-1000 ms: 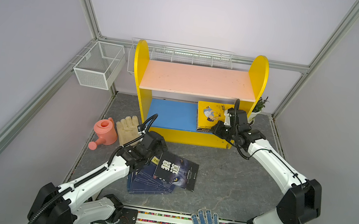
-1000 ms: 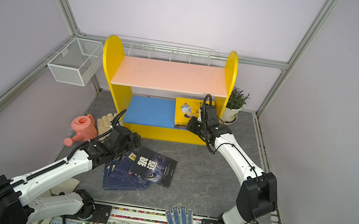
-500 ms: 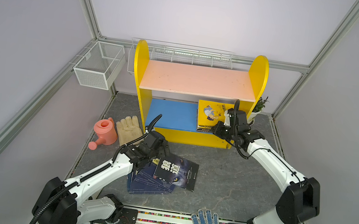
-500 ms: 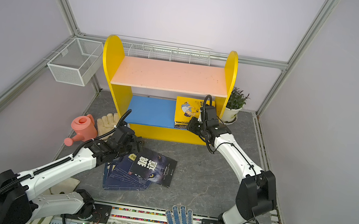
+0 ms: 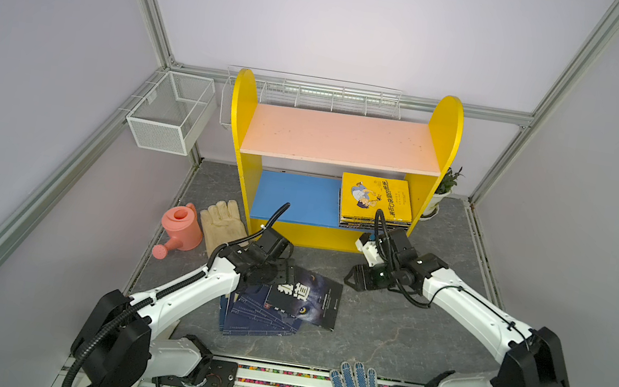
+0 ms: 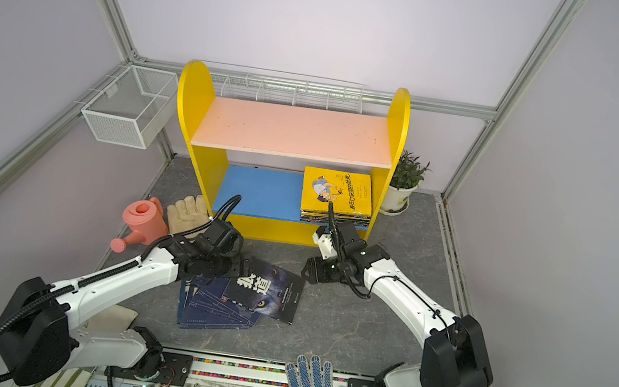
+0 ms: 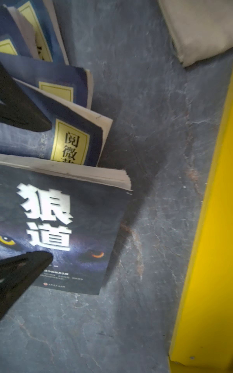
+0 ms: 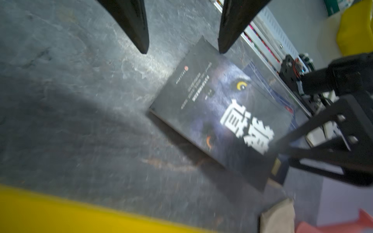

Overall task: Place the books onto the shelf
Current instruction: 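Move both grippers down to the dark wolf-eye book on the pile, then grasp the dark wolf-eye book with both grippers and lift it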

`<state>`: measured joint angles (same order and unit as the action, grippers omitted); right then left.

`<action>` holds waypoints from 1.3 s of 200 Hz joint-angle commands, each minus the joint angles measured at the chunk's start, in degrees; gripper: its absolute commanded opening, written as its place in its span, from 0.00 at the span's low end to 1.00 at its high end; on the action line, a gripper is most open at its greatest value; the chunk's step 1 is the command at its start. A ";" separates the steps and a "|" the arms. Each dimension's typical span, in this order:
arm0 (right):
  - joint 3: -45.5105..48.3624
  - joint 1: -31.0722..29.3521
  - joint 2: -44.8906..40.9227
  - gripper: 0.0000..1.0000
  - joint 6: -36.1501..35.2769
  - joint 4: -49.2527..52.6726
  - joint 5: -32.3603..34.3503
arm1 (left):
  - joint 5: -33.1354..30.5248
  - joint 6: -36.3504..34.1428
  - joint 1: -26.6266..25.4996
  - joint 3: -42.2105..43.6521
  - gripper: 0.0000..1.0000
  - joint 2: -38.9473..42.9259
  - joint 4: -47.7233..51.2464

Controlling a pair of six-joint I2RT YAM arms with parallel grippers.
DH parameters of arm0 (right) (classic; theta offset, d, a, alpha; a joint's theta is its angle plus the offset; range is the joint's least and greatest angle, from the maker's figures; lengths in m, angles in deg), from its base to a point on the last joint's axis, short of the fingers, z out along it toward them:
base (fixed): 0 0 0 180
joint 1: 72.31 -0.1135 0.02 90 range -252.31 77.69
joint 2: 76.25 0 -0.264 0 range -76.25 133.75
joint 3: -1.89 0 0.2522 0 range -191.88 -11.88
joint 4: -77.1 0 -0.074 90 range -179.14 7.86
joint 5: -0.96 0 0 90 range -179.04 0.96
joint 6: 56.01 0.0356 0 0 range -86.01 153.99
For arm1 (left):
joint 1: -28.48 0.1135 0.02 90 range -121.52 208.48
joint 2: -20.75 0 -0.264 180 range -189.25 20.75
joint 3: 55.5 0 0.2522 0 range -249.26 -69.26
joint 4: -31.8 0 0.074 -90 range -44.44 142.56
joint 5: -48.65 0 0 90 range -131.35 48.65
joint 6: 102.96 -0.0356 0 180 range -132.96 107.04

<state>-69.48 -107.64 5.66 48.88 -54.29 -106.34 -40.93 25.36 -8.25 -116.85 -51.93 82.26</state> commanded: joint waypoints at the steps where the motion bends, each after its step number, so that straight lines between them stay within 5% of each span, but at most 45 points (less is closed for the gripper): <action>1: 2.56 -1.98 1.28 0.58 -5.35 2.31 -0.56 | 5.90 -0.08 0.17 1.41 0.93 -0.09 2.84; 96: 1.70 -7.40 18.68 0.49 -8.13 -3.11 1.33 | 14.93 1.47 0.17 5.86 0.90 -4.75 1.66; 126: -1.42 -9.29 21.33 0.48 -9.45 -2.73 2.53 | 18.57 0.72 0.19 5.13 0.65 -6.37 -0.56; 159: -1.82 -9.60 20.13 0.48 -9.67 -2.77 3.36 | 18.61 0.48 0.17 4.18 0.00 -4.93 -0.58; 206: -1.28 -8.96 10.47 0.49 -7.72 -4.46 10.14 | 18.22 -3.07 0.21 2.27 0.00 6.68 -3.48; 260: -1.16 1.00 -7.96 0.58 1.29 -11.64 9.75 | 23.01 -3.33 3.04 0.60 0.00 25.28 -14.01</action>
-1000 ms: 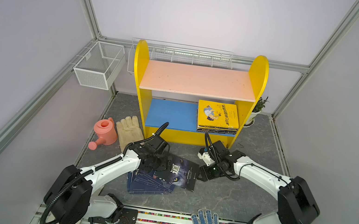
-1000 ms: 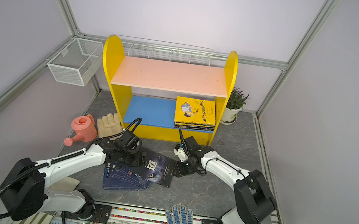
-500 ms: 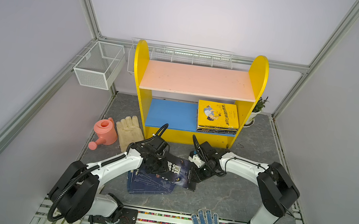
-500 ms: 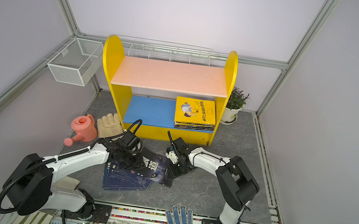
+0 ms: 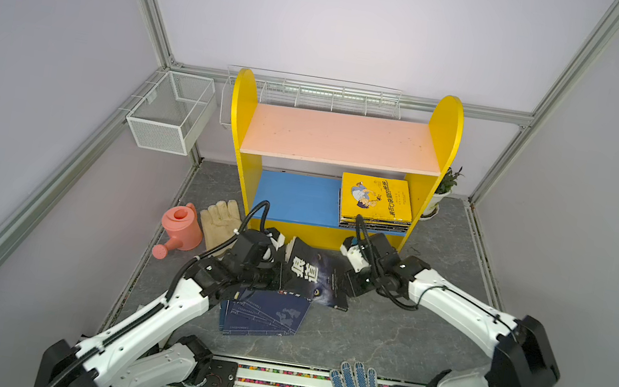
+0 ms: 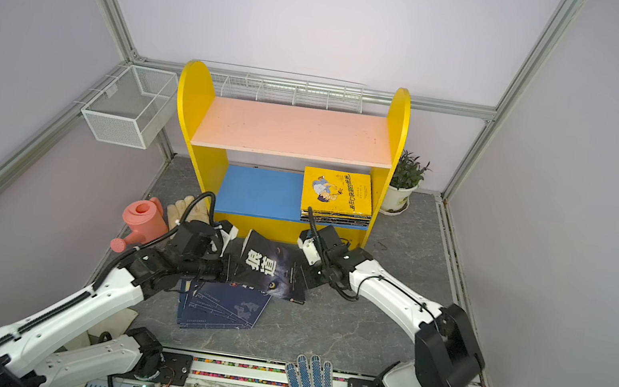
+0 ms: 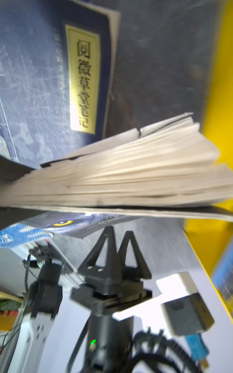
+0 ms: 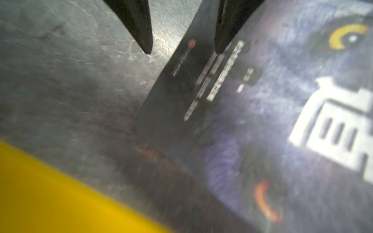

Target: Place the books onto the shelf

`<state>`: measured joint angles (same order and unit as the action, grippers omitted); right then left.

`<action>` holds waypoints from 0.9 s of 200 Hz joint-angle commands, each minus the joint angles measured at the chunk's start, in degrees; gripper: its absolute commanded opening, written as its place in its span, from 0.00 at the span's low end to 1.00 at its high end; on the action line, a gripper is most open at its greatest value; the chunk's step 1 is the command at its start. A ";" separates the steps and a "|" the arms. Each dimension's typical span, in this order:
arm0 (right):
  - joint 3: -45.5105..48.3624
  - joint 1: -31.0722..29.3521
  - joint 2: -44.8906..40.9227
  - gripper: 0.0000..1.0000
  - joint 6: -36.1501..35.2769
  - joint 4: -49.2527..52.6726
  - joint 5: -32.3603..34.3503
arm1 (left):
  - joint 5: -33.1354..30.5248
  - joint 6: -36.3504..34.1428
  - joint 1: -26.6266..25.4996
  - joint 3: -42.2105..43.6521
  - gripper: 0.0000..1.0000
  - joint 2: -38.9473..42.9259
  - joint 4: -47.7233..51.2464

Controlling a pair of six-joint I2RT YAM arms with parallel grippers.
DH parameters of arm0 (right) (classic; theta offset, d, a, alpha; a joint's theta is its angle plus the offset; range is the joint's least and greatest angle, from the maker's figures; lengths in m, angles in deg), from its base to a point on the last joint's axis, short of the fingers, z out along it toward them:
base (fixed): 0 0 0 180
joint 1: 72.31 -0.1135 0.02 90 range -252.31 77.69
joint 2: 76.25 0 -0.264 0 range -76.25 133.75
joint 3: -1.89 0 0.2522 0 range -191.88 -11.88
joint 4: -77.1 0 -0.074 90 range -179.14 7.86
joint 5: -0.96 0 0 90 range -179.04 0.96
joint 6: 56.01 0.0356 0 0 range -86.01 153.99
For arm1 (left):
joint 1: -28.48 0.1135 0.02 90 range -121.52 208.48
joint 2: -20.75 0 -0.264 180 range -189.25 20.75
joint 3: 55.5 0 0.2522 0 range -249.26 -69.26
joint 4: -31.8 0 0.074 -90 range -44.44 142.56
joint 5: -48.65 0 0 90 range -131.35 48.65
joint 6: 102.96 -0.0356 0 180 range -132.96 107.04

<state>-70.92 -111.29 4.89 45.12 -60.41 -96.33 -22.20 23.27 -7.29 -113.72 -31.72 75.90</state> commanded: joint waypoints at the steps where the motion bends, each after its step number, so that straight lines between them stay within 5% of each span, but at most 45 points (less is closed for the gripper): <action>1: 0.30 5.07 -7.77 0.58 5.46 -5.83 -0.49 | 4.47 -1.15 2.22 -2.58 0.00 5.21 -7.75; 58: 1.37 14.06 -16.14 0.68 18.00 -13.76 -12.59 | -0.52 7.06 5.66 -2.07 0.00 6.86 -23.48; 105: 4.44 15.15 -16.72 0.69 27.02 -22.69 -17.72 | -3.42 15.62 5.68 2.52 0.00 3.52 -43.12; 180: 5.44 15.16 -15.77 0.68 34.10 -33.28 -20.50 | -3.43 16.63 5.61 2.74 0.00 -0.09 -45.97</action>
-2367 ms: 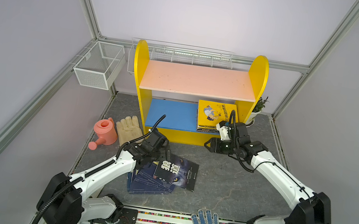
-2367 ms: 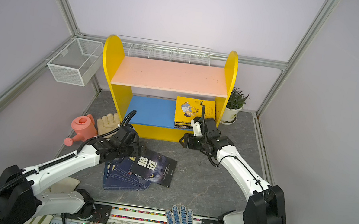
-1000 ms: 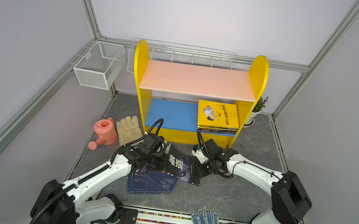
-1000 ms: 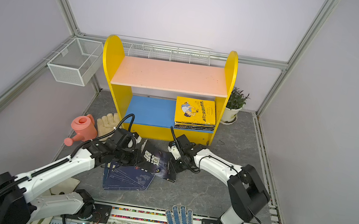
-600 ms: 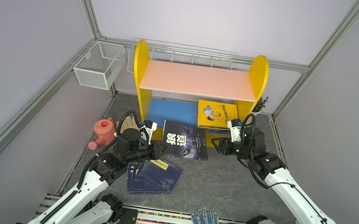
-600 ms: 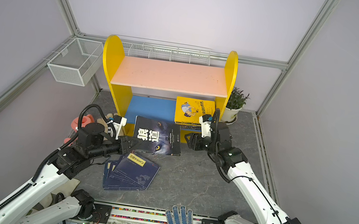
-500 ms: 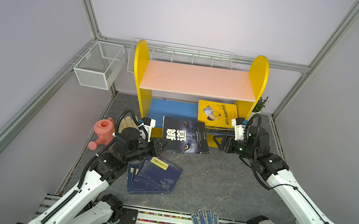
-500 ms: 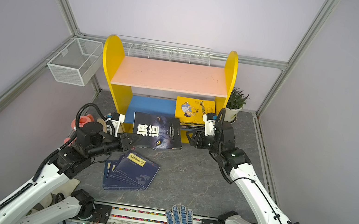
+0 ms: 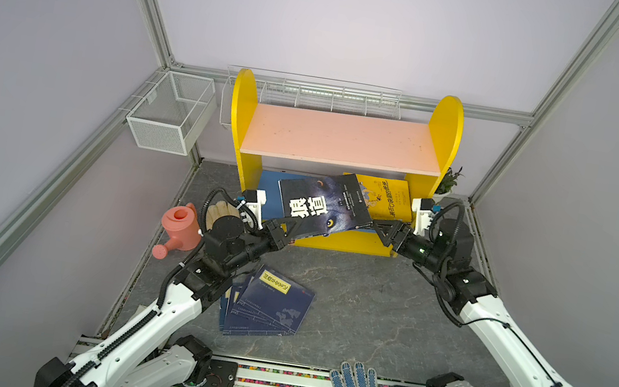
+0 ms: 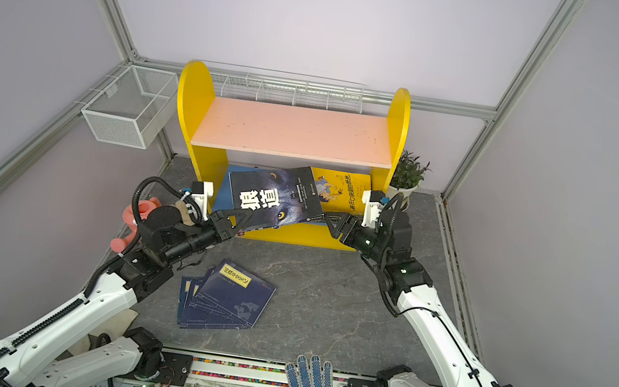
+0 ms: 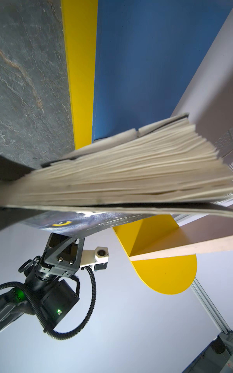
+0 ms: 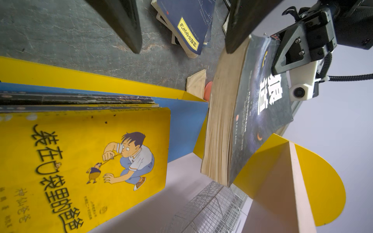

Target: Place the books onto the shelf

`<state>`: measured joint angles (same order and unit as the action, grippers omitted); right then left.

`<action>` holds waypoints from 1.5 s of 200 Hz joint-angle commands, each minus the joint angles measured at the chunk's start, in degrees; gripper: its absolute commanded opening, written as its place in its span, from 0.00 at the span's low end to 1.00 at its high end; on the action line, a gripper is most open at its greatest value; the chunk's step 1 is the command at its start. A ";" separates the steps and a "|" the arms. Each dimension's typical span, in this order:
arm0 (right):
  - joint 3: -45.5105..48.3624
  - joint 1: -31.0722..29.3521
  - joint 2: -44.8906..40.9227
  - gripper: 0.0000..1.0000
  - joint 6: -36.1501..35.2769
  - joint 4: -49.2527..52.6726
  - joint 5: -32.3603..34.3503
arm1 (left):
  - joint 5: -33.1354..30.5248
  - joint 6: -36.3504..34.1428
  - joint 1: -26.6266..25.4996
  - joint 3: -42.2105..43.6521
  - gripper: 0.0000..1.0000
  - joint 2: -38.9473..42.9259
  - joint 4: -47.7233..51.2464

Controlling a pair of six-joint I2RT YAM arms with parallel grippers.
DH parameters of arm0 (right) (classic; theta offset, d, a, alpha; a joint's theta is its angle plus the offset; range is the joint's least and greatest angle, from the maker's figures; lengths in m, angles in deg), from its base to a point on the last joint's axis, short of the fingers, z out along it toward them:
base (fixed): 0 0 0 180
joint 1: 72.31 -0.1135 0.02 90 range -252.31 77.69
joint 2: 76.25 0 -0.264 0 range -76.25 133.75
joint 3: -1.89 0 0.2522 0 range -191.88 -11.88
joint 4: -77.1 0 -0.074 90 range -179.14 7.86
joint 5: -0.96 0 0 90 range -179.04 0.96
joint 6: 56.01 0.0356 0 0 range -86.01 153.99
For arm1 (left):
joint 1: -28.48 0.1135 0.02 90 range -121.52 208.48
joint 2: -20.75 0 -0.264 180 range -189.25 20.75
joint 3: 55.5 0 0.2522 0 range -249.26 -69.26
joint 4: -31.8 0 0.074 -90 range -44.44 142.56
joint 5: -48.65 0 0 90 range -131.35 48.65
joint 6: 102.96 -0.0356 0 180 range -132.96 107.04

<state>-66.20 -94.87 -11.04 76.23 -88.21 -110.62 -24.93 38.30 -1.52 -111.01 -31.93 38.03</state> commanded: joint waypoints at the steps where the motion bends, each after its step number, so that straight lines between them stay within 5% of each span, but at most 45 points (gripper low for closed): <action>1: 0.76 -1.25 0.13 0.68 3.10 -5.58 -6.20 | -0.69 1.57 -0.15 0.06 0.00 0.17 -8.10; 59: 1.94 -0.90 -3.85 0.68 2.92 -3.73 4.06 | -2.69 1.94 -0.10 1.49 0.00 1.91 -7.28; 198: -2.46 -4.77 6.50 0.63 5.91 -13.08 -5.05 | -1.84 1.76 -0.06 2.73 0.00 1.73 -8.36; 233: -3.57 -6.63 9.37 0.51 7.93 -17.10 -5.48 | -1.54 2.63 -0.15 4.11 0.00 1.42 -10.39; 263: -4.28 -6.79 10.44 0.21 8.69 -18.92 -5.66 | -1.06 3.01 -0.15 4.67 0.00 1.42 -11.06; 285: -3.91 -6.40 9.82 0.09 8.61 -18.99 -5.65 | -1.68 2.94 -0.11 4.61 0.00 2.10 -9.90; 290: -3.67 -6.19 9.50 0.08 8.89 -19.15 -5.62 | -2.19 2.89 -0.10 4.58 0.06 2.37 -9.24; 300: -2.89 -5.54 8.93 0.06 9.76 -20.39 -5.72 | -3.60 3.22 -0.11 4.62 0.32 3.01 -7.63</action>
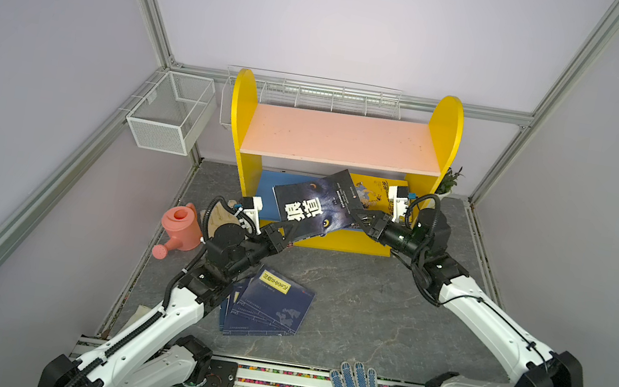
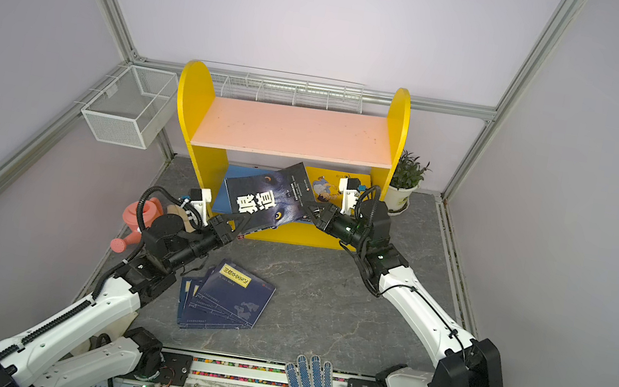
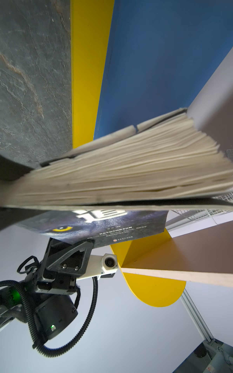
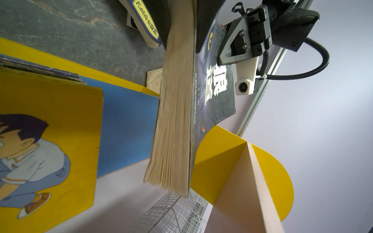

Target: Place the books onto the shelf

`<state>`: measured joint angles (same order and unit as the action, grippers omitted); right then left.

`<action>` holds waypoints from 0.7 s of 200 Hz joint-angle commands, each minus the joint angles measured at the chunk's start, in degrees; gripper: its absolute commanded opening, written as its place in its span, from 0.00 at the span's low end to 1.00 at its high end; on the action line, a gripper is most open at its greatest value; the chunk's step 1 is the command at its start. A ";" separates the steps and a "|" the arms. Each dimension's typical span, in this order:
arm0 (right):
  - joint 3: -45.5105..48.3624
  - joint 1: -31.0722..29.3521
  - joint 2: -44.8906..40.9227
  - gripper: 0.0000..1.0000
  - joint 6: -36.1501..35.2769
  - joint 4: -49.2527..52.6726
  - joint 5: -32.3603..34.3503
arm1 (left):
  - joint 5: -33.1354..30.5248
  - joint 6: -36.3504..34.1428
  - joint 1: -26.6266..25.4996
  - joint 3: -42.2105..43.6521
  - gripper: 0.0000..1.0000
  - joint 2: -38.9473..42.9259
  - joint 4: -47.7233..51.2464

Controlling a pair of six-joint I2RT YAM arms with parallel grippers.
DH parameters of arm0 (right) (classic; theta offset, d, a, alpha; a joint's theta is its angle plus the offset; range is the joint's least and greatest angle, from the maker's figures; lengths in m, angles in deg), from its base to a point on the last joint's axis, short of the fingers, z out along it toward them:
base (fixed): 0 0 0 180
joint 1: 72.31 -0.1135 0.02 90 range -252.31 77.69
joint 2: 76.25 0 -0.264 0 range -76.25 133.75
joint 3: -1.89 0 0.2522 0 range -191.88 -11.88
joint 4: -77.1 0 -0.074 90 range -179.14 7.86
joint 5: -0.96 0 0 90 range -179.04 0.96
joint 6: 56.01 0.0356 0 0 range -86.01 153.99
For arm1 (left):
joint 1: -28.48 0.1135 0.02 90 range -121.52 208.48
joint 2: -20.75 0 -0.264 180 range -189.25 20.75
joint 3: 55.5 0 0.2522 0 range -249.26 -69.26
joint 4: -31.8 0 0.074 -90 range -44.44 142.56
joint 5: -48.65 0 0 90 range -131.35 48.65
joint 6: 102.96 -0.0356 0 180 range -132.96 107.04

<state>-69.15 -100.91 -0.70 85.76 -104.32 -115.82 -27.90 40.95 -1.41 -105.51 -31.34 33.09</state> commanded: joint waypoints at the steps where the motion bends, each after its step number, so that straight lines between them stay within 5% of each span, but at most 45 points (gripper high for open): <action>1: 0.15 0.53 -1.52 0.06 0.38 -4.44 -0.58 | -0.84 0.58 -0.24 -0.91 0.34 2.47 -2.54; 18: 1.59 2.10 -2.63 0.06 3.15 -7.45 -1.04 | -2.65 0.88 -0.18 -0.75 0.68 3.41 -0.19; 39: 2.81 4.08 -4.03 0.06 5.82 -10.45 -1.39 | -3.72 2.12 0.26 -0.67 0.85 3.81 2.65; 78: 3.82 6.71 -5.67 0.06 9.26 -14.14 -2.17 | -2.63 4.64 0.94 1.26 0.93 3.85 0.10; 140: 3.93 6.89 -4.53 0.06 13.53 -20.75 -3.89 | 3.80 5.83 0.89 -0.04 0.86 -2.35 -8.21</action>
<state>-65.11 -94.13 -3.61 95.61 -115.32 -118.18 -27.40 45.39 -0.77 -104.92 -31.69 30.31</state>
